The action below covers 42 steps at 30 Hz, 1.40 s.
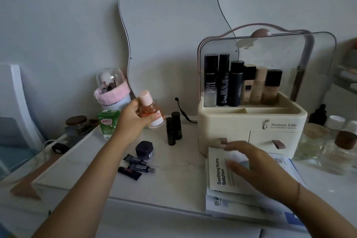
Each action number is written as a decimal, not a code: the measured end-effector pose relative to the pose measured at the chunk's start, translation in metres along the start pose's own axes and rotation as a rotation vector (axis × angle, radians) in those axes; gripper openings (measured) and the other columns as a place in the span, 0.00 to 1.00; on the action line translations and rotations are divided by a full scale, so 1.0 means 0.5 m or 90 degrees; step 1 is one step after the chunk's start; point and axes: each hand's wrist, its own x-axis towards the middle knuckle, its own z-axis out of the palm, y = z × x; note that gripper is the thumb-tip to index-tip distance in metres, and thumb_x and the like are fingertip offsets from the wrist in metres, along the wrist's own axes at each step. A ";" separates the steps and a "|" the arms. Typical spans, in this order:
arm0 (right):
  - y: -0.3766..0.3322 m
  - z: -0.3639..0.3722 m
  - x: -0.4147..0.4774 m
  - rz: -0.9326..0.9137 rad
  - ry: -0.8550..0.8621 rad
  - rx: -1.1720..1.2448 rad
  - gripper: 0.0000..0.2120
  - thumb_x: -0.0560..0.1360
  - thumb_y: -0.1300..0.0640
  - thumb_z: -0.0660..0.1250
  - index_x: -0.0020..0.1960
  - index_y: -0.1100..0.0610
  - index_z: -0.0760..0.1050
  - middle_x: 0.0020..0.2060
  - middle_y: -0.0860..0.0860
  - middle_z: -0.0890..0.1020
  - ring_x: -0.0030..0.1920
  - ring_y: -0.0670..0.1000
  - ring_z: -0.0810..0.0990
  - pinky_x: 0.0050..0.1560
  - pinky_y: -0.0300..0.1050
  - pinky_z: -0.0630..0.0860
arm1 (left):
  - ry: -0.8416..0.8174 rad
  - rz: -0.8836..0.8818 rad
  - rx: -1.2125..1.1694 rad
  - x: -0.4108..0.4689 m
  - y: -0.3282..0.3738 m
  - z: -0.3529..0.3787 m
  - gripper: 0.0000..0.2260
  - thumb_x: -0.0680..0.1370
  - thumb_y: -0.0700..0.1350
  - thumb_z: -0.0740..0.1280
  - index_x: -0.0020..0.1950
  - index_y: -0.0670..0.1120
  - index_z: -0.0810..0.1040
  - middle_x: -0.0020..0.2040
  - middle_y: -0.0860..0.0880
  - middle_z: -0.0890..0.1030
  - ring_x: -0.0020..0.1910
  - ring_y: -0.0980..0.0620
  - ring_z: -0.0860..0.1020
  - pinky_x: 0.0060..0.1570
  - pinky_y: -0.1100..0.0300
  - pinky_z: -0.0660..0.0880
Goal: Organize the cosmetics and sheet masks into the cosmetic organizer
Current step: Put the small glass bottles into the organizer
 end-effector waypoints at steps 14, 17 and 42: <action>-0.109 -0.140 0.136 -0.105 0.145 0.062 0.23 0.65 0.49 0.75 0.57 0.54 0.75 0.46 0.47 0.83 0.45 0.46 0.81 0.49 0.48 0.80 | -0.152 0.121 -0.104 -0.042 0.208 0.213 0.31 0.60 0.53 0.79 0.62 0.51 0.76 0.55 0.54 0.82 0.55 0.55 0.79 0.56 0.54 0.77; -0.077 -0.141 0.158 -0.103 0.172 0.059 0.24 0.65 0.47 0.72 0.58 0.55 0.75 0.47 0.48 0.83 0.46 0.47 0.81 0.50 0.48 0.79 | -0.175 0.106 -0.098 -0.032 0.196 0.240 0.30 0.65 0.55 0.76 0.65 0.56 0.72 0.60 0.56 0.79 0.62 0.56 0.75 0.62 0.51 0.72; -0.032 -0.073 0.356 0.160 0.115 0.116 0.12 0.67 0.52 0.74 0.45 0.57 0.76 0.34 0.48 0.78 0.37 0.48 0.76 0.34 0.37 0.70 | -0.110 0.113 0.015 -0.048 0.015 0.259 0.21 0.75 0.56 0.64 0.67 0.50 0.73 0.66 0.65 0.68 0.66 0.65 0.68 0.64 0.69 0.66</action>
